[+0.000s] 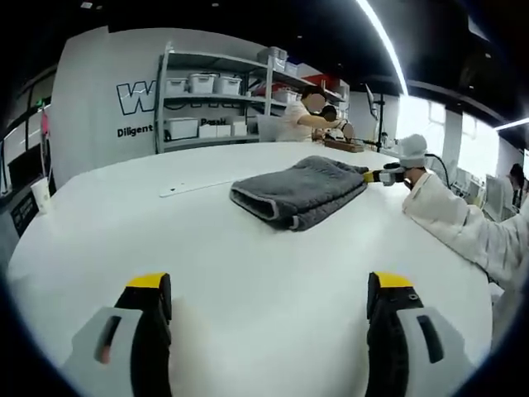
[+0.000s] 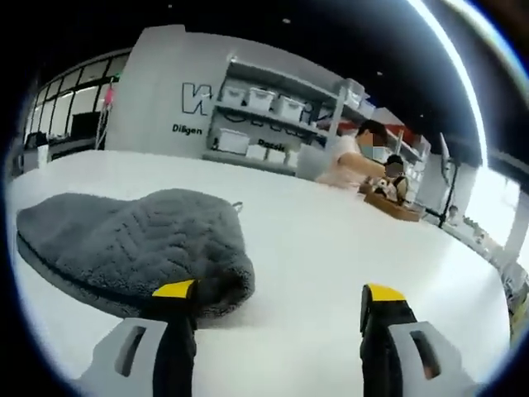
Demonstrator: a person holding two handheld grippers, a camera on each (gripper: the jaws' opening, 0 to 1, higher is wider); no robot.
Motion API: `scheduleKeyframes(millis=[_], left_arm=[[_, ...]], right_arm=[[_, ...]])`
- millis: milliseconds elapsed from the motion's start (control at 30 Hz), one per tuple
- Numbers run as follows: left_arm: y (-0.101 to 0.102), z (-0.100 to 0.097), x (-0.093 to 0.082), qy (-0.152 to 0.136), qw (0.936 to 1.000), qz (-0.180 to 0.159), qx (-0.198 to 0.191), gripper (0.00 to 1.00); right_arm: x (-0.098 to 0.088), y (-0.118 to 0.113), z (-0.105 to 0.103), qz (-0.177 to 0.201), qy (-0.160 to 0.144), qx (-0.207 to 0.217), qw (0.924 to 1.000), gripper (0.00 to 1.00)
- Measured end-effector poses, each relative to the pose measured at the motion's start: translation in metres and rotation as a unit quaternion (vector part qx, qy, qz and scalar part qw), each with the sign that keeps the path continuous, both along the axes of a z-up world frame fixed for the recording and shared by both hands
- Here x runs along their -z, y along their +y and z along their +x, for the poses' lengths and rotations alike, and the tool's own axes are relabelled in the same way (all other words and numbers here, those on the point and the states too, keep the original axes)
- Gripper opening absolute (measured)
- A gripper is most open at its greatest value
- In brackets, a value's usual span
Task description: Open the folded towel by lifting each exposed corner and separating the folded layers until the towel lies flat within the target outline without major curled edges
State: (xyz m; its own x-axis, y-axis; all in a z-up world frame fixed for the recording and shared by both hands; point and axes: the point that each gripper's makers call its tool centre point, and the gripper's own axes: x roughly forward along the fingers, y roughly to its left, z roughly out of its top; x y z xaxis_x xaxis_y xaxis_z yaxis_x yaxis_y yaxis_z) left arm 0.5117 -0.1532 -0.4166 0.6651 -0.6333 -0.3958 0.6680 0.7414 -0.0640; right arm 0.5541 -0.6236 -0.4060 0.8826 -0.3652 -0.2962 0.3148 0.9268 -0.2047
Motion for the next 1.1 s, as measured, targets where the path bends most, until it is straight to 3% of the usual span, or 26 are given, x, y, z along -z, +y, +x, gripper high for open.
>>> scheduleKeyframes(millis=[100, 167, 267, 333, 400, 467, 567, 700, 800, 1000, 1100], left_arm=[[0.0, 0.0, 0.0, 0.0, 1.0, 0.0, 0.0, 0.97], [0.0, -0.001, 0.0, 0.001, 1.0, 0.0, 0.0, 0.97], [0.0, -0.001, -0.001, -0.002, 1.0, 0.001, 0.002, 0.97], [0.0, -0.001, -0.002, -0.003, 1.0, -0.001, 0.0, 0.97], [0.001, -0.001, -0.002, -0.001, 1.0, -0.001, -0.001, 0.97], [0.001, 0.0, -0.002, -0.001, 1.0, -0.002, -0.001, 0.97], [-0.001, 0.001, -0.005, -0.006, 0.9999, -0.009, -0.007, 0.97], [-0.005, 0.002, -0.009, -0.014, 0.9998, -0.015, -0.009, 0.97], [-0.007, 0.004, -0.012, -0.018, 0.9995, -0.022, -0.012, 0.97], [-0.012, 0.005, -0.017, -0.03, 0.9989, -0.032, -0.012, 0.96], [-0.021, 0.007, -0.026, -0.043, 0.9966, -0.07, -0.013, 0.94]], right_arm=[[-0.013, 0.008, 0.001, 0.022, -0.051, -0.021, 0.9982, 0.86], [-0.013, 0.018, 0.001, 0.031, -0.049, -0.044, 0.9973, 0.93], [-0.031, 0.037, 0.007, 0.05, -0.102, -0.088, 0.9896, 0.99], [-0.031, 0.044, 0.006, 0.043, -0.096, -0.102, 0.9892, 0.99], [-0.021, 0.053, 0.006, 0.027, -0.058, -0.118, 0.991, 0.99], [-0.013, 0.061, 0.006, 0.051, -0.048, -0.129, 0.9891, 0.99], [-0.012, 0.067, 0.007, 0.077, -0.057, -0.145, 0.9848, 0.99], [-0.017, 0.067, -0.002, 0.08, -0.064, -0.155, 0.9826, 0.99], [-0.018, 0.068, -0.007, 0.11, -0.076, -0.164, 0.9774, 0.99], [-0.008, 0.064, -0.01, 0.105, -0.063, -0.17, 0.9777, 0.99], [-0.008, 0.068, -0.01, 0.097, -0.061, -0.179, 0.9773, 0.99]])
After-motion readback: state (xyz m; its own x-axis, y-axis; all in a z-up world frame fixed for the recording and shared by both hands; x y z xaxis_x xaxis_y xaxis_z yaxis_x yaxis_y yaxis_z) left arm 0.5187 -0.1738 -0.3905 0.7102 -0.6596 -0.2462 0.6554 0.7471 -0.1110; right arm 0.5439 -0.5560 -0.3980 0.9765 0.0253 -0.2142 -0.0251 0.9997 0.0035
